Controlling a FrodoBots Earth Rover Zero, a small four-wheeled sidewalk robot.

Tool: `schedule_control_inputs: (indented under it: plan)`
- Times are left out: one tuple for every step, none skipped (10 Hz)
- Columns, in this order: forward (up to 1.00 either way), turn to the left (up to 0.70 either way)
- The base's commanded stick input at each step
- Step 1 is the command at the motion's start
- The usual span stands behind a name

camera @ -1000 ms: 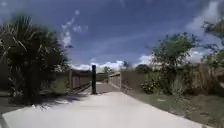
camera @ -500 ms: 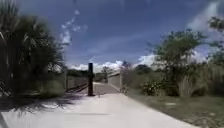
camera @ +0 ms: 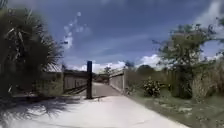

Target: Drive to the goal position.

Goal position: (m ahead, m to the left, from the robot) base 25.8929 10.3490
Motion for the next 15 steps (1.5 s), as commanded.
schedule_control_inputs:
  plan:
    - [0.85,0.04]
    - [0.85,0.04]
    - [0.85,0.04]
    - [0.85,0.04]
    - [0.85,0.04]
    - [0.85,0.04]
    - [0.85,0.04]
    - [0.85,0.04]
    - [0.85,0.04]
    - [0.85,0.04]
    - [0.85,0.04]
    - [0.85,0.04]
    - [0.85,0.04]
    - [0.85,0.04]
    - [0.85,0.04]
